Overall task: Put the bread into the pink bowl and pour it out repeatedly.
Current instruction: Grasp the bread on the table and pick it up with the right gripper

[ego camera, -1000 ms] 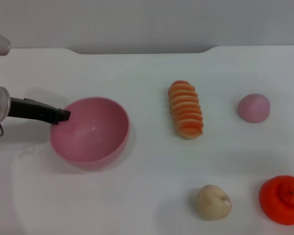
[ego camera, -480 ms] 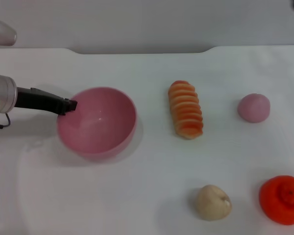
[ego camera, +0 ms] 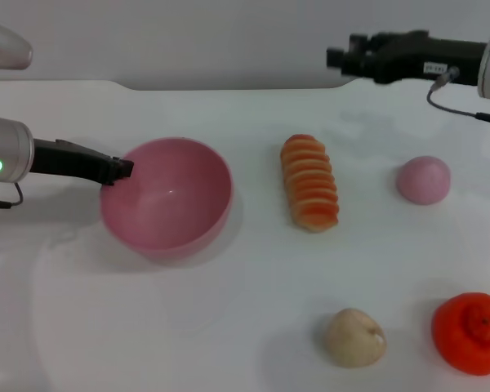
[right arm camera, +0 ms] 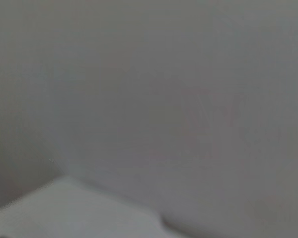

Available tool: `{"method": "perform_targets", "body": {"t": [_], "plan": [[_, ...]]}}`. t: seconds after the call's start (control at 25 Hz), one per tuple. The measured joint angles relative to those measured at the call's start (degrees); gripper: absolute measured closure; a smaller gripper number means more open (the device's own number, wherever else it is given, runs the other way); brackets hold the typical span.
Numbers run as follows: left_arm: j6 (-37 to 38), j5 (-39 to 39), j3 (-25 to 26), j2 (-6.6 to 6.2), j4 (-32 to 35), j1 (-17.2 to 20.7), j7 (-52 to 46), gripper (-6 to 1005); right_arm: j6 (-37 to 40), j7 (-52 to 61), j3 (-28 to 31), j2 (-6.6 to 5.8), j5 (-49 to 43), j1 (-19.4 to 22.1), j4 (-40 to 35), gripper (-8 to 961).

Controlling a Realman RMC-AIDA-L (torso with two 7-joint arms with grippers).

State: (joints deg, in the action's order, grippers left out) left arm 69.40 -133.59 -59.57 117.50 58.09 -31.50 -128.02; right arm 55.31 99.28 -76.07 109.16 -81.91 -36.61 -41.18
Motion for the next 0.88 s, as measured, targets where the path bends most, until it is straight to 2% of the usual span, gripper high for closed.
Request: {"method": "perform_targets", "body": {"t": [0.16, 0.28, 0.36, 0.56, 0.88], "plan": [[0.0, 0.08, -0.24, -0.01, 0.0, -0.3, 0.03, 955, 8.34, 11.11, 3.41, -1.42, -17.76, -5.13, 0.59, 406], [0.03, 0.09, -0.34, -0.02, 0.0, -0.58, 0.1, 954, 13.22, 15.57, 3.59, -1.53, -27.67, -9.1, 1.98, 406], [0.03, 0.09, -0.38, -0.01, 0.0, -0.72, 0.17, 954, 14.6, 16.57, 3.47, -0.59, -31.81, -10.49, 2.17, 406], [0.02, 0.45, -0.41, 0.13, -0.23, -0.75, 0.79, 954, 14.79, 17.81, 3.64, 2.95, -40.68, -11.91, 1.42, 406], [0.15, 1.27, -0.45, 0.16, -0.45, -0.52, 0.84, 953, 9.68, 16.38, 3.29, 6.79, -46.97, -11.68, 0.73, 406]]}}
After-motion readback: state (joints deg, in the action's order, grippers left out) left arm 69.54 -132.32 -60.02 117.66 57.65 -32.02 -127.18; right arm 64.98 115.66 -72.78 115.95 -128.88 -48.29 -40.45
